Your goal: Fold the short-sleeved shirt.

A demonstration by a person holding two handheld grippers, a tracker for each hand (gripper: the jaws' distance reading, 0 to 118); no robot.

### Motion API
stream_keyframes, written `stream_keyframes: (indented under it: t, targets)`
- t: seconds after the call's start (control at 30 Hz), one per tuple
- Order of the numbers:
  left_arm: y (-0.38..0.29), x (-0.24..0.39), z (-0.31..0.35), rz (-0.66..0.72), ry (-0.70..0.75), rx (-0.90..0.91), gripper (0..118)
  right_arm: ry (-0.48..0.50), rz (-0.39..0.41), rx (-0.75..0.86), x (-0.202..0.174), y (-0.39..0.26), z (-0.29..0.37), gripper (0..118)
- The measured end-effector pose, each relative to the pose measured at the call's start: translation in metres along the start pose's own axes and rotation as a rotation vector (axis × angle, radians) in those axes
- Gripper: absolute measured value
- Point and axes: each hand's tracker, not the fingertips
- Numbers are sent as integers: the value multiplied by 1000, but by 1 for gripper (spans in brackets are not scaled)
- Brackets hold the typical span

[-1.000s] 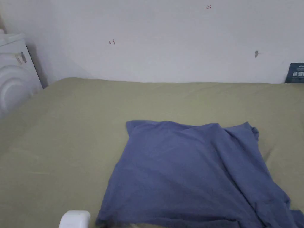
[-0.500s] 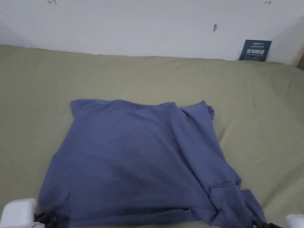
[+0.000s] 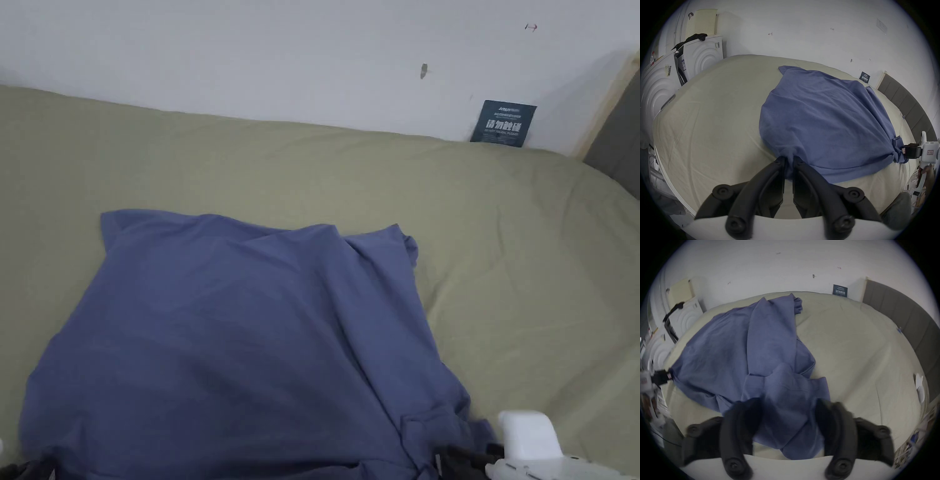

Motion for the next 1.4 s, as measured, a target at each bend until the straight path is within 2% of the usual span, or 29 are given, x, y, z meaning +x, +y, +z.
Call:
stream_keyframes:
  t: [0.03,0.07,0.1,0.17,0.2,0.4,0.5,0.7,0.83,1.03,1.2,1.23,1.27,1.3,1.33,1.37,1.4]
  targets:
    - [-1,0,0,-3,-2,2,10,4,-4,0,-1,-2,0,28]
    - [0,-3,-2,-5,-5,4,10,-14,-17,14,-2,-3,1,12]
    - [0,-3,-3,-2,-11,2,10,-43,-76,55,-2,-8,6,12]
    - [1,-3,-2,6,-22,6,9,8,-165,114,2,-9,17,11]
    - [2,-4,-2,4,-24,14,9,5,-167,164,1,-9,25,11]
    - [17,-2,7,16,-36,118,8,-53,-39,375,-17,9,59,11]
    - [29,-2,12,22,-26,184,8,-102,11,408,-23,28,64,11]
    - [64,-7,2,18,-23,225,8,-147,-26,401,-17,66,44,11]
    - [96,-2,-10,-54,-24,256,8,-159,-18,409,-12,98,26,11]
    - [152,-1,-55,-199,-14,217,8,-143,39,346,-5,154,-24,11]
    - [166,7,-100,-325,4,58,8,-157,94,199,3,170,-75,12]
    - [166,7,-105,-337,-4,21,8,-136,102,166,6,170,-82,13]
    - [164,4,-112,-334,2,30,9,-132,96,140,7,169,-86,21]
    - [163,3,-115,-327,3,38,12,-120,97,142,8,168,-88,36]
    - [164,1,-116,-320,2,34,19,-93,95,153,10,167,-87,56]
    - [165,0,-114,-295,7,33,35,-95,90,152,11,167,-84,74]
    - [165,-3,-107,-254,22,52,47,-86,71,169,11,165,-77,72]
